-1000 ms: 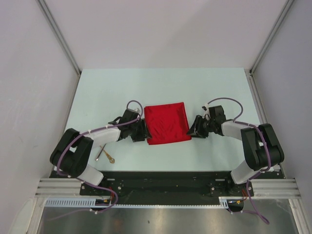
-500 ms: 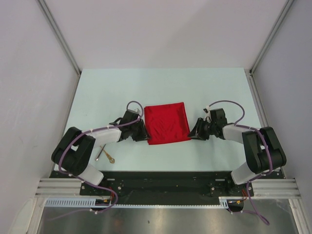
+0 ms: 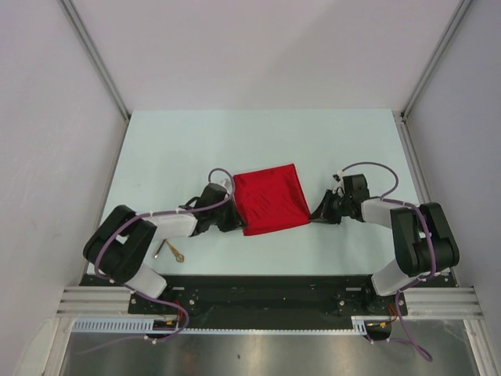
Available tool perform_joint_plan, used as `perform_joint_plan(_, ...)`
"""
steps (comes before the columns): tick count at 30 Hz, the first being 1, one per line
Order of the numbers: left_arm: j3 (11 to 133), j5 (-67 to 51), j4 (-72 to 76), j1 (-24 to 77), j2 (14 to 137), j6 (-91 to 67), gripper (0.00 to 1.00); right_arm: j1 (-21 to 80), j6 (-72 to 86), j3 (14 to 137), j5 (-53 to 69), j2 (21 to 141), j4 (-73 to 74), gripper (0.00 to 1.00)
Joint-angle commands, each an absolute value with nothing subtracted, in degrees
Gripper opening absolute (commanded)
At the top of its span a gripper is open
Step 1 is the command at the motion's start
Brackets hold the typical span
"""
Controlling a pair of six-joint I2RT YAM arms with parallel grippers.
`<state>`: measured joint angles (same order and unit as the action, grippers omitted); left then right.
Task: Fold the napkin into a case and place the utensils inside
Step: Rotate the square-folded napkin at the center of the board.
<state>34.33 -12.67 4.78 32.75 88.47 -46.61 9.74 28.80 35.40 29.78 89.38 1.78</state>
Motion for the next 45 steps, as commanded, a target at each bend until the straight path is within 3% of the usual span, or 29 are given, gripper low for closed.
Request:
perform_joint_plan(1, 29.4, -11.5, -1.0, 34.2, 87.9, -46.8, 0.00, 8.9, 22.9, 37.9, 26.1, 88.9, 6.7, 0.00)
perform_joint_plan(14, 22.1, -14.2, 2.7, 36.8, 82.5, -50.1, 0.02, 12.7, 21.7, 42.2, 20.7, 84.0, 13.5, 0.02)
perform_joint_plan(17, 21.2, -15.6, 2.5, 37.8, 81.1, -49.1, 0.18, 12.5, 21.4, 42.5, 19.3, 85.1, 13.3, 0.01)
perform_joint_plan(21, 22.2, -12.0, -5.8, 37.4, 69.2, -43.9, 0.56, 11.7, 20.4, 42.5, 19.7, 85.9, 13.3, 0.01)
perform_joint_plan(24, 27.1, -7.0, -13.7, 35.0, 61.6, -39.7, 0.75, 10.8, 19.6, 42.7, 20.1, 86.5, 13.3, 0.00)
perform_joint_plan(29, 35.1, -10.2, -10.8, 25.9, 64.1, -35.6, 0.90, 7.7, 17.4, 45.3, 19.5, 90.2, 13.8, 0.00)
perform_joint_plan(34, 46.5, -13.4, -10.6, 24.0, 80.6, -33.8, 0.93, 6.2, 16.6, 51.1, 19.6, 94.9, 13.1, 0.01)
perform_joint_plan(38, 50.4, -13.4, -10.0, 23.5, 88.5, -33.4, 0.90, 6.1, 16.5, 57.1, 17.3, 98.2, 14.8, 0.16)
perform_joint_plan(41, 53.0, -11.4, -11.3, 22.9, 90.9, -32.3, 0.88, 6.1, 16.5, 61.3, 11.8, 99.3, 19.4, 0.36)
perform_joint_plan(42, 53.5, -10.0, -11.7, 22.8, 92.2, -32.0, 0.88, 6.0, 16.6, 61.5, 10.6, 99.0, 20.4, 0.48)
perform_joint_plan(45, 54.2, -10.6, -11.6, 21.1, 93.9, -32.0, 0.85, 6.2, 18.2, 59.1, 9.3, 95.8, 22.7, 0.63)
